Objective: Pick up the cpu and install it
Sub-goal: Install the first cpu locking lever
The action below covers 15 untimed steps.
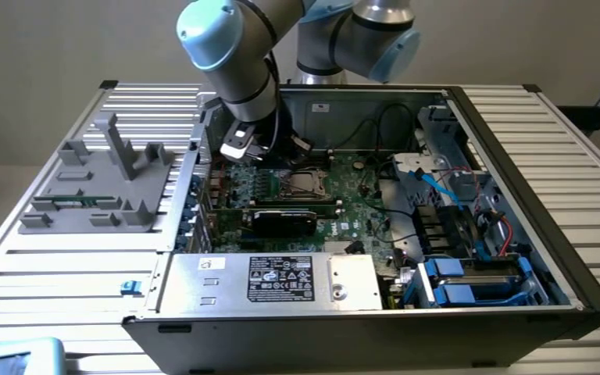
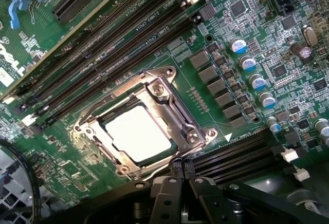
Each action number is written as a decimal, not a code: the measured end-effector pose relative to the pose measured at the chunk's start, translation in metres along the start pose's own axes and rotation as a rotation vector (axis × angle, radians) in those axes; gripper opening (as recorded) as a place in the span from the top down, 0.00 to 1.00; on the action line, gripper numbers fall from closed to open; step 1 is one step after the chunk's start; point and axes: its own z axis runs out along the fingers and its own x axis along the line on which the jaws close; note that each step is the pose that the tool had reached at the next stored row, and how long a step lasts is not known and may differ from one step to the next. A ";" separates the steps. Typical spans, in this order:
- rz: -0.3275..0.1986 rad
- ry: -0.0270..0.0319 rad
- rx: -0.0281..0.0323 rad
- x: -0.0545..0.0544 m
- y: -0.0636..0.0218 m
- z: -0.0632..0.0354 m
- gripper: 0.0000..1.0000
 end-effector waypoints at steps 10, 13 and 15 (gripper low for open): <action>0.031 0.0130 -0.0048 0.002 -0.0013 0.0010 0.89; 0.040 0.0170 -0.0066 0.002 -0.0018 0.0012 0.89; 0.046 0.0197 -0.0074 0.002 -0.0022 0.0014 0.89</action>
